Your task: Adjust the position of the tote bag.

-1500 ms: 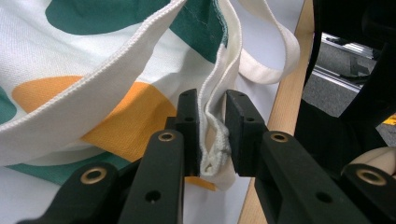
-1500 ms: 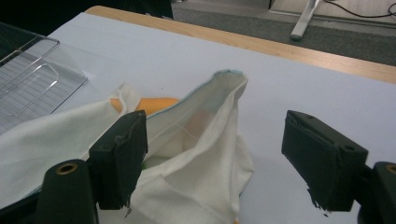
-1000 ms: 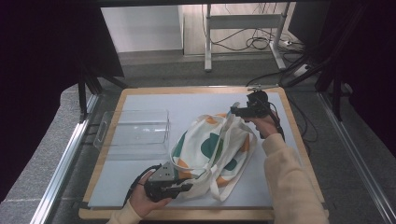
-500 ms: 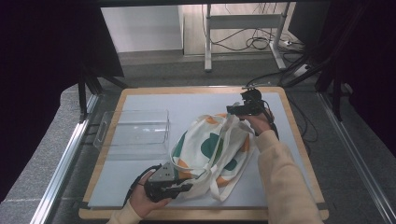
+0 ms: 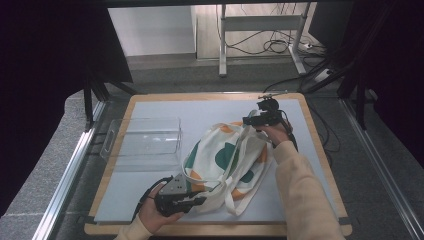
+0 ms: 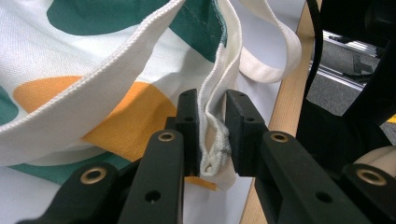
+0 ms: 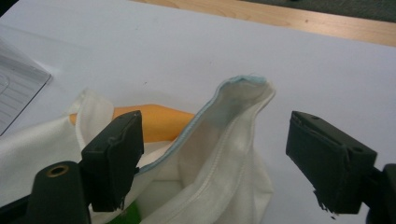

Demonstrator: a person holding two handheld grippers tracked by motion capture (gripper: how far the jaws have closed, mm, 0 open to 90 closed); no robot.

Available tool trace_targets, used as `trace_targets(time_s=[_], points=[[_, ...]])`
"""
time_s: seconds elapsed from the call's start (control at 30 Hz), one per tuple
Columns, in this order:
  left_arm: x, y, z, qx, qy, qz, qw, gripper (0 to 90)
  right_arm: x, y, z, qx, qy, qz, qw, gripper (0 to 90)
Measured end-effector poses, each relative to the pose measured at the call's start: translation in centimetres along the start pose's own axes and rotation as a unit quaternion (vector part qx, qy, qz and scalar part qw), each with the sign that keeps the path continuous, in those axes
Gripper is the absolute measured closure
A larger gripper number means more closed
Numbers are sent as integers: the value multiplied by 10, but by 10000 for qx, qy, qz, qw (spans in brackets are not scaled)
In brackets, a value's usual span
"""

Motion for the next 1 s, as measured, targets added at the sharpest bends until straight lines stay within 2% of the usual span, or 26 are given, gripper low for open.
trace_targets(time_s=[0.23,0.5,0.77,1.0], points=[[0,0,0,5,0,-6,10000,766,7,-2,3,60,-225,-52,9997,305],[0,0,0,14,9,-27,10000,766,8,-4,4,-70,-329,127,9994,604],[0,1,0,22,-5,-32,10000,768,3,1,6,-141,-397,3,9991,792],[0,1,0,25,-5,-44,10000,769,-3,0,7,-232,-322,-19,9992,823]])
Point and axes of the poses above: each handheld gripper's, and its own axes: x roughly forward along the jaws, z roughly out of its underside, y roughly to its right, the point moved 1 cm from there along x, roughly forward along the jaws, and after that the axes turned 2 degrees about z, right-handed, at the moved point
